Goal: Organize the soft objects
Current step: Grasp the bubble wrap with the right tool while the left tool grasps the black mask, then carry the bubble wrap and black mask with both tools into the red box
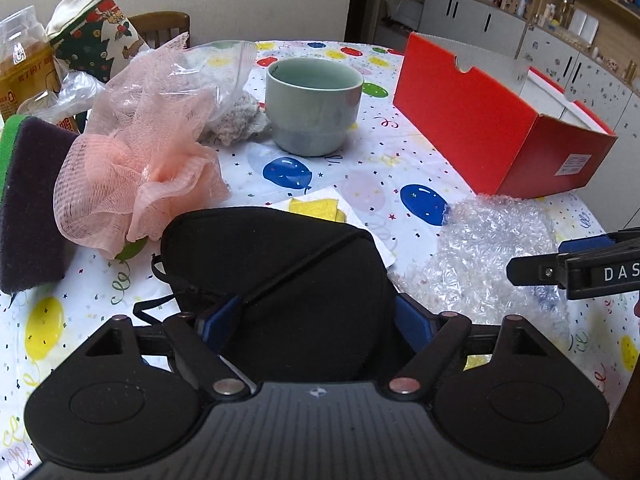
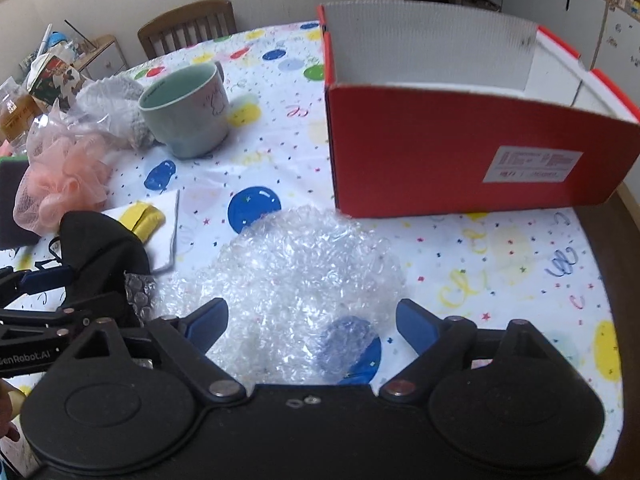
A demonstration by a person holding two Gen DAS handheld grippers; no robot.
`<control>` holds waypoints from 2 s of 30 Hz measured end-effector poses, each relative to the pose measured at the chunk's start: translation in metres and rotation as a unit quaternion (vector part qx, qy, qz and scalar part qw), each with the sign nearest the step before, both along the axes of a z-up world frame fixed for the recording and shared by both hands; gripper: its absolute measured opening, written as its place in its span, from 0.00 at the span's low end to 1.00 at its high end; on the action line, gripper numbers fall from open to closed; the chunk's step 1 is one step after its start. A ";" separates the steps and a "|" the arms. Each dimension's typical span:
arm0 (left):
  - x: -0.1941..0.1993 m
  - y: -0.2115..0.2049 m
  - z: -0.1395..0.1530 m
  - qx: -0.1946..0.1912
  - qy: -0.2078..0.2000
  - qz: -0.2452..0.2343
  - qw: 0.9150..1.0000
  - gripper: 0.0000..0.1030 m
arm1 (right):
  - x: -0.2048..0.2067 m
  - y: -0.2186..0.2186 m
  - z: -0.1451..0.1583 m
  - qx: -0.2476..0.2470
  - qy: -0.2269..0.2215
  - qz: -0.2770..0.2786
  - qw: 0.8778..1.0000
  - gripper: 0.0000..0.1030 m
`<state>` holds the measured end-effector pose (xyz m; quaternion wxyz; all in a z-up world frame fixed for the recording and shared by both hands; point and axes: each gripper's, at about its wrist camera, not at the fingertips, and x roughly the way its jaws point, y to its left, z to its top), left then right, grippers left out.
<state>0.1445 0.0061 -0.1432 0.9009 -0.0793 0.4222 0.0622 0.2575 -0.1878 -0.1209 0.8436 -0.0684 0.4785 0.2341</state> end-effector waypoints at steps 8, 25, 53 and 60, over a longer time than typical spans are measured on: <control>0.001 -0.005 -0.003 0.002 0.006 0.000 1.000 0.49 | 0.000 0.006 -0.004 -0.008 -0.001 0.016 1.000 0.73; -0.016 0.002 0.017 -0.023 -0.034 -0.007 0.999 0.08 | -0.026 -0.002 0.025 0.025 -0.041 0.010 0.999 0.21; -0.004 -0.006 0.134 -0.081 -0.120 -0.032 0.989 0.05 | -0.009 -0.069 0.159 0.103 -0.139 -0.019 0.985 0.14; 0.036 -0.026 0.163 -0.080 -0.140 -0.057 0.985 0.05 | 0.029 -0.085 0.181 0.117 -0.161 -0.031 0.979 0.13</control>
